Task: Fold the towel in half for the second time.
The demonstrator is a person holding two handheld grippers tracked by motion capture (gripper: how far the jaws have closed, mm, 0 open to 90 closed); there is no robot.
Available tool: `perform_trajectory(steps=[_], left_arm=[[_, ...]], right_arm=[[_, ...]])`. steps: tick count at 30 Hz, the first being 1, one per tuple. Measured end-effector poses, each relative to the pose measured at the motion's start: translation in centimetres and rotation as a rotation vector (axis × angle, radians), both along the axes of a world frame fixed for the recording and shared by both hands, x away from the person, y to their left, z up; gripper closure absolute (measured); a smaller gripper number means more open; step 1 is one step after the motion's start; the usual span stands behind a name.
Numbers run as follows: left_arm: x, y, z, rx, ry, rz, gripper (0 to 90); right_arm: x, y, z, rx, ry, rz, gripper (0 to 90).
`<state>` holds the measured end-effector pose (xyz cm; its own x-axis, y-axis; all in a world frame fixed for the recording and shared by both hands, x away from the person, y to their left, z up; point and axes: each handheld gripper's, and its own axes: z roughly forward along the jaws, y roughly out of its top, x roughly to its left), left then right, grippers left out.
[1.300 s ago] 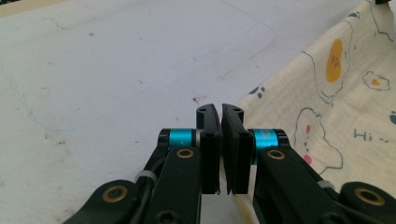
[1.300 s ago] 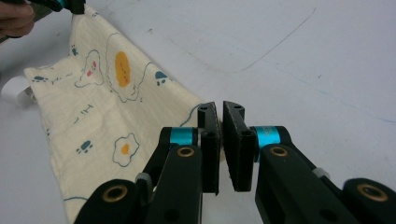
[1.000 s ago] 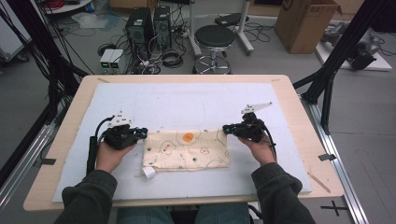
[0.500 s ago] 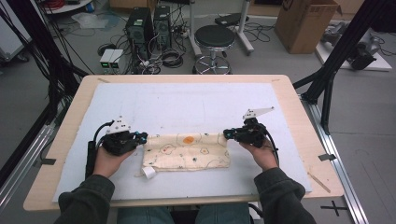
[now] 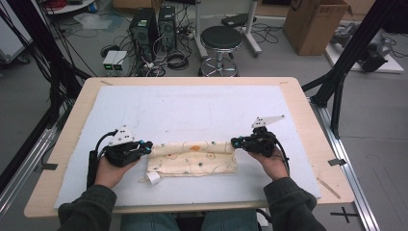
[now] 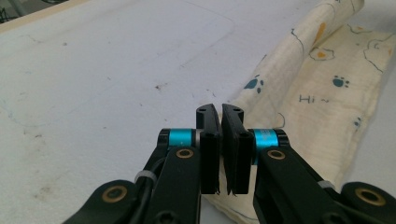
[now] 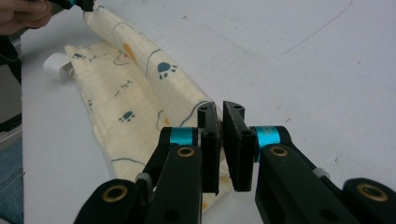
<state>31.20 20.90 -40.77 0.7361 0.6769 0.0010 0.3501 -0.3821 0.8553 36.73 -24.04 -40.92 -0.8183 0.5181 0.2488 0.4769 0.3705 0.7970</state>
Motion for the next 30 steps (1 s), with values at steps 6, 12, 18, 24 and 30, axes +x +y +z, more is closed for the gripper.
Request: perform_trajectory(steps=[6, 12, 18, 24, 30], left_arm=[[-0.7, -0.1, 0.0, 0.009, -0.007, -0.027, 85.2], [-1.4, 0.1, -0.6, 0.008, 0.000, -0.037, 85.2], [-2.1, -0.2, -0.8, 0.014, -0.004, -0.052, 85.2], [-2.5, -0.2, -1.2, 0.029, -0.002, -0.065, 85.2], [-3.0, -0.3, -1.6, 0.047, 0.003, -0.078, 85.1]], right_arm=[[-0.9, -0.2, -0.2, 0.013, -0.007, 0.007, 85.2], [-1.7, -0.2, -0.4, 0.015, -0.007, 0.019, 85.2], [-2.4, -0.4, -0.9, 0.010, -0.003, 0.025, 85.2], [-3.1, -0.3, -1.2, 0.003, 0.000, 0.036, 85.2], [-3.8, -0.3, -1.6, -0.010, 0.005, 0.047, 85.2]])
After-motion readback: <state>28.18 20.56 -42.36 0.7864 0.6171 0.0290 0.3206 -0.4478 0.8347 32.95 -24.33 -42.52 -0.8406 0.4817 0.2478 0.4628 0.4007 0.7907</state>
